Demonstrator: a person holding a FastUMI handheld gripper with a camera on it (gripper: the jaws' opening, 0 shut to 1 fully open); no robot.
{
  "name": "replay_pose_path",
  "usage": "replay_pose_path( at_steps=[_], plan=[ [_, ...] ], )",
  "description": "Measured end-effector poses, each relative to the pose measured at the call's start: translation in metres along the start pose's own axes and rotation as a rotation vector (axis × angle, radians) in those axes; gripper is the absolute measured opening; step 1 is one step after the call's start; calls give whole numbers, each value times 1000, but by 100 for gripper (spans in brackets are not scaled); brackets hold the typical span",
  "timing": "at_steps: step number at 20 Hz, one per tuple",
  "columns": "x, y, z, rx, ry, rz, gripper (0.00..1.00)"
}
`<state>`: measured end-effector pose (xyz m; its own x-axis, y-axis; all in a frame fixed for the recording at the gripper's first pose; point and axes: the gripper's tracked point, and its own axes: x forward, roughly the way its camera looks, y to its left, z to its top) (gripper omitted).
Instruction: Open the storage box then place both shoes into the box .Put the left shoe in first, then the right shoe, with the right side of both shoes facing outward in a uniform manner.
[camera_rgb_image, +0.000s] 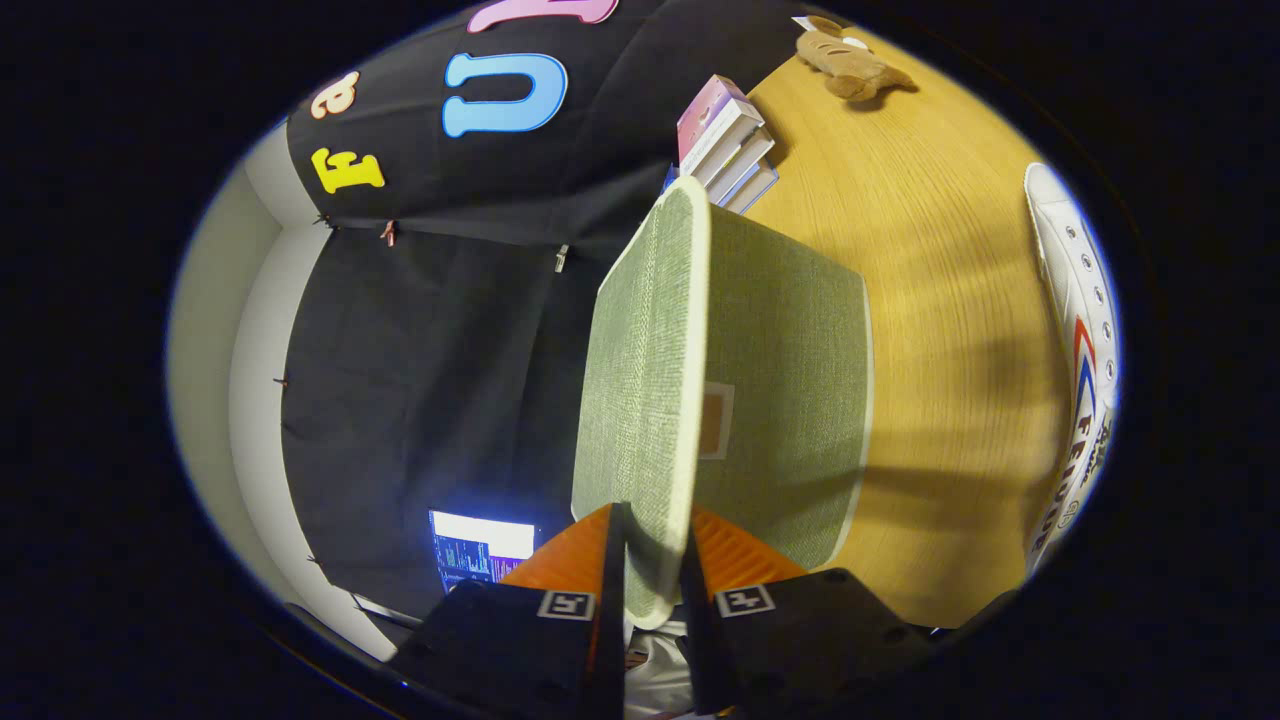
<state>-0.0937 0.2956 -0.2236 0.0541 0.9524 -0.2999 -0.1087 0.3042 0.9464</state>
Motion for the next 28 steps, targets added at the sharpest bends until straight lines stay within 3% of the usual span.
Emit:
replay_pose_path(
  at_steps=[1,3,4,9,17,20,28],
  plan=[
    [0,2,-2,7,9,-2,23],
    [2,-1,-2,20,10,-36,23],
    [-1,1,-3,22,18,-42,15],
    [1,6,-8,16,40,-70,6],
    [-3,77,0,36,27,-33,5],
    [2,107,3,-24,36,-44,5],
    [71,204,-1,-100,66,18,6]
  ],
)
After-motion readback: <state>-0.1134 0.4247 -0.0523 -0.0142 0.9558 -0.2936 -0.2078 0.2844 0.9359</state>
